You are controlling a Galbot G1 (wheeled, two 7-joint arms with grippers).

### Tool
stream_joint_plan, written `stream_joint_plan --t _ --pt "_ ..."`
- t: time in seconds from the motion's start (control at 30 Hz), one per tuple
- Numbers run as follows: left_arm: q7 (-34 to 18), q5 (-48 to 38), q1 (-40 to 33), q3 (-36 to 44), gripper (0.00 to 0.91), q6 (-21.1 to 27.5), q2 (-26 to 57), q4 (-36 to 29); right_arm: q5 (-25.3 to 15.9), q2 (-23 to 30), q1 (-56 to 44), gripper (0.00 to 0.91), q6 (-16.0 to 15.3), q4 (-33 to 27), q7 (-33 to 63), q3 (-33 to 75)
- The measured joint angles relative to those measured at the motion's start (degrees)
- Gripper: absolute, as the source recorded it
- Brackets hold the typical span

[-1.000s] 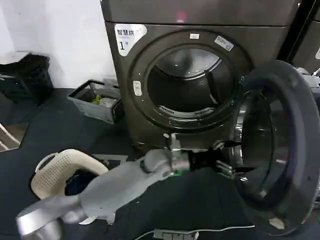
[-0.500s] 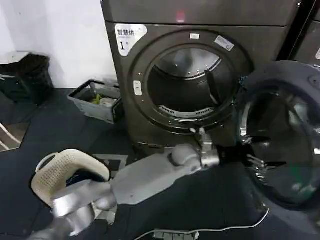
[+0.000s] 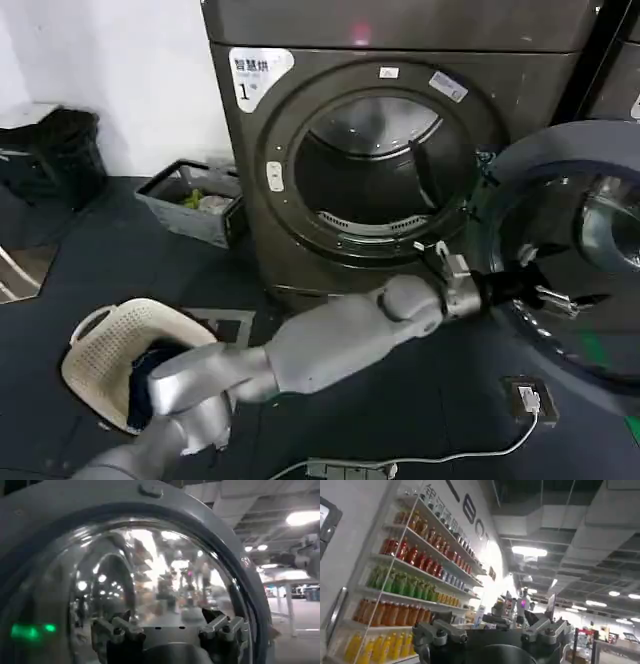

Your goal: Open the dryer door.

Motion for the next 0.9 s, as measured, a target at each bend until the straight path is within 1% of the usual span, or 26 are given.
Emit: stream_joint_plan --t 0.23,0.37,0.53,0.73,0.8,0.9 --pt "0.62 -0.81 0.41 0.54 0.907 -0.62 -0.01 -2.35 0.45 -0.28 0.41 0.907 0.12 0.54 0.47 0.05" --pt "0.55 -0.34 0.96 1.20 0.907 -4.23 -0.02 -4.15 1.08 -0.26 0.52 0.907 0.12 0.85 0.71 0.07" --pt "1.68 1.03 1.64 1.72 0.907 -5.38 -0.01 -6.23 1.51 0.12 0.26 0.907 0.18 1.30 0.70 0.01" --pt "1.62 3.17 3.13 2.38 0.907 -8.15 -0.02 -9.38 1.56 0.29 0.38 0.907 0.29 1.58 0.70 -0.16" --pt "2.10 3.48 3.92 2.29 0.907 -8.57 0.92 -10.61 1.57 0.23 0.44 0.907 0.30 1.63 0.70 -0.13" --pt "2.90 3.14 4.84 2.64 0.907 -11.06 3.96 -12.27 1.61 0.10 0.32 0.907 0.33 2.07 0.68 0.00"
